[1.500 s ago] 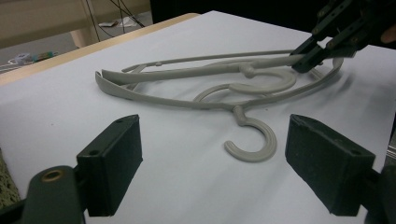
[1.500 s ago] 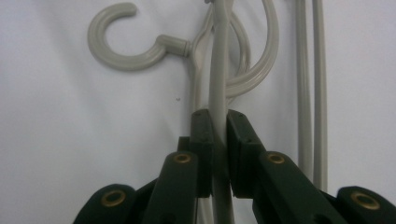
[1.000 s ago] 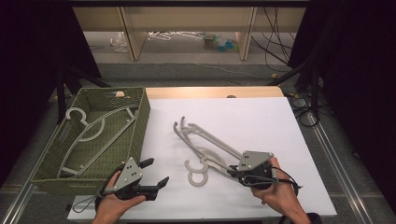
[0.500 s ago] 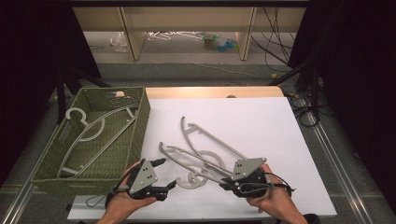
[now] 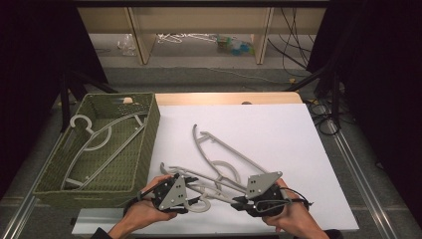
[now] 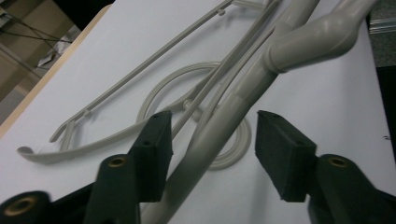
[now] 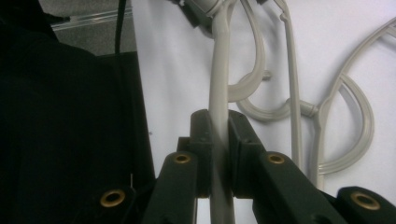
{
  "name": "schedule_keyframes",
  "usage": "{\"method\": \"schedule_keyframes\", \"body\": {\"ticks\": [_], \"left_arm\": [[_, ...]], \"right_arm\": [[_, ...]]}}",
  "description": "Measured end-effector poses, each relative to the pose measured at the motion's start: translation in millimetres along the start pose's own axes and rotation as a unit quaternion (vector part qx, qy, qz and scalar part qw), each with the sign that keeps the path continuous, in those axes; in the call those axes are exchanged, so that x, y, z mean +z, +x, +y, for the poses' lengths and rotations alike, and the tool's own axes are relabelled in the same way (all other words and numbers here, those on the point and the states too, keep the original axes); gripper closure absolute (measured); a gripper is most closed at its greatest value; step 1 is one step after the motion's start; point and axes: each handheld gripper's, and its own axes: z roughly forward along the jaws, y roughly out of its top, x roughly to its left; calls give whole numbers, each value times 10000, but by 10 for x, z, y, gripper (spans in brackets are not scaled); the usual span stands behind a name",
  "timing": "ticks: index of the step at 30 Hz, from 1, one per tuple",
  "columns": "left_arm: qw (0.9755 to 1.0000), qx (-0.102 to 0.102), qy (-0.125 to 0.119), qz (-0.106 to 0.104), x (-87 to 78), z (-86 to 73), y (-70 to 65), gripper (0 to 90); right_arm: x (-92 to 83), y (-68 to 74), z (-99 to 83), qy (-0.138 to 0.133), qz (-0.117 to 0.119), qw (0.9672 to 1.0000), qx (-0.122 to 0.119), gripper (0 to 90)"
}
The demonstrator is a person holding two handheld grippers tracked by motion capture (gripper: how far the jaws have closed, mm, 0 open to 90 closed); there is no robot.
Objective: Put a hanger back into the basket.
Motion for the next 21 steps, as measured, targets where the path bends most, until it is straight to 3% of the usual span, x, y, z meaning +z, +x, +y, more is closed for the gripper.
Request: {"method": "schedule_keyframes", "body": {"ticks": [4, 6, 10, 11, 15, 18, 20, 21], "left_arm": [[9996, 243, 33, -156, -14, 40, 12, 605], [9974, 686, 83, -189, -26, 91, 10, 654], [9930, 1129, 224, -250, -34, 164, -11, 702], [9930, 1129, 224, -250, -34, 164, -11, 710], [9886, 1429, 313, -349, -45, 238, -9, 736], [9886, 1436, 300, -336, -48, 262, -7, 744], [9882, 1459, 324, -328, -58, 293, -5, 763], [9883, 1452, 325, -337, -65, 312, -4, 763]], "right_arm": [[8, 8, 2, -14, 62, 10000, -42, 825], [7, 7, -3, -49, 108, 9999, -43, 825], [-16, -23, -25, -85, 162, 9998, -113, 823], [-16, -23, -25, -85, 162, 9998, -113, 823], [-52, -73, -54, -155, 202, 9996, -140, 811], [-67, -75, -56, -185, 141, 9996, -168, 801], [-101, -99, -43, -191, -112, 9996, -189, 769], [-101, -99, -43, -191, -112, 9996, -189, 769]]}}
